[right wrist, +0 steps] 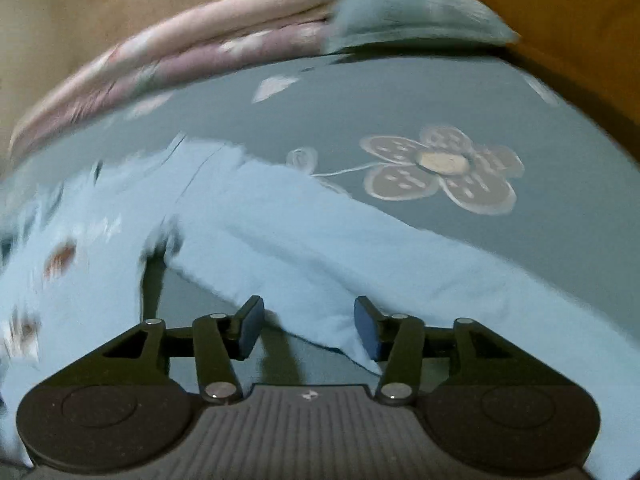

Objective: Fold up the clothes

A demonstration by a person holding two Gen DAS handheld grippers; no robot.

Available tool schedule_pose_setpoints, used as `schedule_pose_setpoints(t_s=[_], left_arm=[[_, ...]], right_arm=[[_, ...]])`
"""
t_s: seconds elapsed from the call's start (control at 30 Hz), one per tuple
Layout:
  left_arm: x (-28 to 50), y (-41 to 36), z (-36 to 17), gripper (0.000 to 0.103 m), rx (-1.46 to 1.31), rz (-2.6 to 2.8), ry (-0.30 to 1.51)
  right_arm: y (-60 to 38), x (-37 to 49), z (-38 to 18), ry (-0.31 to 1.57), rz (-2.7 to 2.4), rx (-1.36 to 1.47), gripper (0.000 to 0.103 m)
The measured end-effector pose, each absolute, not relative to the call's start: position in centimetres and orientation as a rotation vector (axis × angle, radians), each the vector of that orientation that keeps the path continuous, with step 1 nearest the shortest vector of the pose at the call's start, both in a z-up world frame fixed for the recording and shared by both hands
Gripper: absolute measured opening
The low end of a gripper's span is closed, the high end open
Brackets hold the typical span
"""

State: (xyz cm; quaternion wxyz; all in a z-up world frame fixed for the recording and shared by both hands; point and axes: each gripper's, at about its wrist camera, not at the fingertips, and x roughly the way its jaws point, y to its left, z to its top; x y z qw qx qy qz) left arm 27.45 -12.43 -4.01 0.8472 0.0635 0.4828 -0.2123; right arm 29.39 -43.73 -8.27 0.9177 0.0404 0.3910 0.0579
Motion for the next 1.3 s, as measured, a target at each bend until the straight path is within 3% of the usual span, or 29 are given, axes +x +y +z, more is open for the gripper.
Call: schedule_pose_setpoints(t_s=[0.2,0.37,0.6,0.83,0.97,1.1,1.17,1.3], left_arm=[[27.3,-11.5,-4.3,0.077,0.1,-0.415,1.027],[27.2,-12.0,-4.1,0.077,0.113,-0.43,1.022],[27.5,-11.9,-3.8,0.078,0.117,-0.431,1.016],[28.3,-12.2,-4.2,0.078,0.116,-0.451,1.02],[28.4,-12.8,-4.3,0.078,0.125,-0.474,1.028],[28.8,-13.4,-4.4,0.078,0.134,-0.489,1.031],[29.0,-13.9,-4.4,0.078,0.143,-0.501,1.03],[29.0,-14.8,-4.2,0.078,0.166,-0.528,1.025]], right_arm=[[-43.9,28.5,-8.1,0.848,0.191,-0.118,0.055],[-43.2,29.1,-7.6,0.855,0.199,-0.181,0.009],[-43.9,26.6,-5.5,0.923,0.292,0.023,0.011],[-48.3,23.2,-6.3,0.887,0.013,-0.014,0.027],[-50.4,20.8,-6.1,0.95,0.047,0.136,0.027],[-52.0,19.2,-5.3,0.893,-0.093,0.092,0.029],[-53.4,19.2,-5.8,0.865,-0.157,0.112,0.041],[-54.7,18.2,-6.5,0.944,-0.172,0.201,0.043]])
